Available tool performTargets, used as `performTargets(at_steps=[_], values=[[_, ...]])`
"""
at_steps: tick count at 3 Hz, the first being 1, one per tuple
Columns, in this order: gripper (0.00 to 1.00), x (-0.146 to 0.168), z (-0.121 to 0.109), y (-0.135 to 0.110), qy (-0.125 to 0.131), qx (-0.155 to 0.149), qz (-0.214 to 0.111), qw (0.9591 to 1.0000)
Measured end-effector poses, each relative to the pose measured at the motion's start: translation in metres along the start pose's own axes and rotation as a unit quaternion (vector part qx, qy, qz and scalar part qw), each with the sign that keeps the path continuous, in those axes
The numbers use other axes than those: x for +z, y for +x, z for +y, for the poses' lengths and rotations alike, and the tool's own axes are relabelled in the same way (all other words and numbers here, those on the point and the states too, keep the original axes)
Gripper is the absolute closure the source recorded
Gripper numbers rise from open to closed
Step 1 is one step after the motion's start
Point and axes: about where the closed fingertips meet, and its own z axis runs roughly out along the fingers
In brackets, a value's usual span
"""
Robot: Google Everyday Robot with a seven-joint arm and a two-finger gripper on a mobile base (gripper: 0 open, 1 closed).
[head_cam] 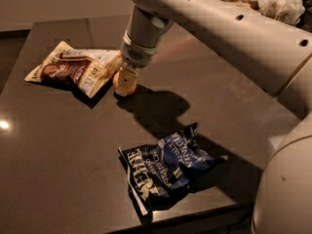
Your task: Move orange near brown chip bag
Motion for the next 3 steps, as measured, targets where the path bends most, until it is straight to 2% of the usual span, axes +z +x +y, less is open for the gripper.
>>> performTargets(at_steps=[1,2,3], values=[[0.12,-0.0001,0.0000,-0.0001,0.000,0.000,0.000,1.0000],[0.00,0.0015,0.0006,-0.0004,-0.001,-0.001,0.001,1.0000],[0.00,0.0015,0.0006,-0.0004,-0.001,-0.001,0.001,1.0000]])
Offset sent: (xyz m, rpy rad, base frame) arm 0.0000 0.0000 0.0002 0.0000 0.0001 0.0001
